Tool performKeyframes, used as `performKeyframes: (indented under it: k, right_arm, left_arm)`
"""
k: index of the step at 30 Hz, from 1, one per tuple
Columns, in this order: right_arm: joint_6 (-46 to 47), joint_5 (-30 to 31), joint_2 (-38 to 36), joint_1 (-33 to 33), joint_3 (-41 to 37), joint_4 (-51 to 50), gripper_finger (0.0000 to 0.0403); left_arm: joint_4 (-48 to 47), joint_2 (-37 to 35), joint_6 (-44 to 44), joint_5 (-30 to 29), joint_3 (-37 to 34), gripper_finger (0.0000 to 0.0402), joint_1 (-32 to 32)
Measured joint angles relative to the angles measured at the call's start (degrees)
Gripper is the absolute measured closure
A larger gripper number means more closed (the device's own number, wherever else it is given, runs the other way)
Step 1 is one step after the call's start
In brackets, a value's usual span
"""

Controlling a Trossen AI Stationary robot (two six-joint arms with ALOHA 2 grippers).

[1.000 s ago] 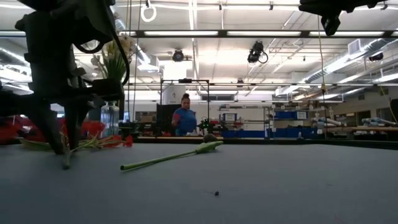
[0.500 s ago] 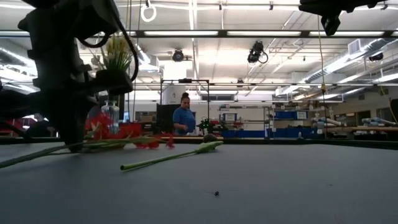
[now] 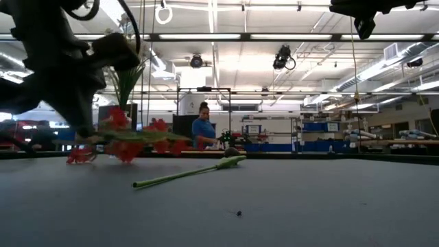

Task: Sort flowers into vase by color
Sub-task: Put the red flowers into the red vase

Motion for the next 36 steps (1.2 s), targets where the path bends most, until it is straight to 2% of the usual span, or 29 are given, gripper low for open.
performKeyframes:
  k: [7, 15, 21, 24, 29, 33, 36]
  right_arm:
    - [0.0, 0.0, 0.0, 0.0, 0.0, 0.0, 0.0330]
    - [0.0, 0.0, 0.0, 0.0, 0.0, 0.0, 0.0330]
    - [0.0, 0.0, 0.0, 0.0, 0.0, 0.0, 0.0330]
    - [0.0, 0.0, 0.0, 0.0, 0.0, 0.0, 0.0330]
    - [0.0, 0.0, 0.0, 0.0, 0.0, 0.0, 0.0330]
    - [0.0, 0.0, 0.0, 0.0, 0.0, 0.0, 0.0330]
    - [0.0, 0.0, 0.0, 0.0, 0.0, 0.0, 0.0330]
  left_arm:
    - [4.3, -6.2, 10.2, -4.6, 0.0, 0.0397, 0.1]
    - [4.7, -13.8, 24.4, -5.9, 0.0, 0.0397, 0.5]
    - [5.0, -20.4, 42.1, -5.8, 0.0, 0.0397, 0.1]
    - [7.5, -23.3, 53.4, -3.9, 0.0, 0.0397, -0.7]
    - [12.5, -29.0, 73.5, 4.4, 0.0, 0.0398, -3.4]
    - [12.6, -35.1, 85.2, 7.2, 0.0, 0.0398, -7.2]
    - [12.4, -39.1, 90.3, 8.3, 0.0, 0.0398, -10.7]
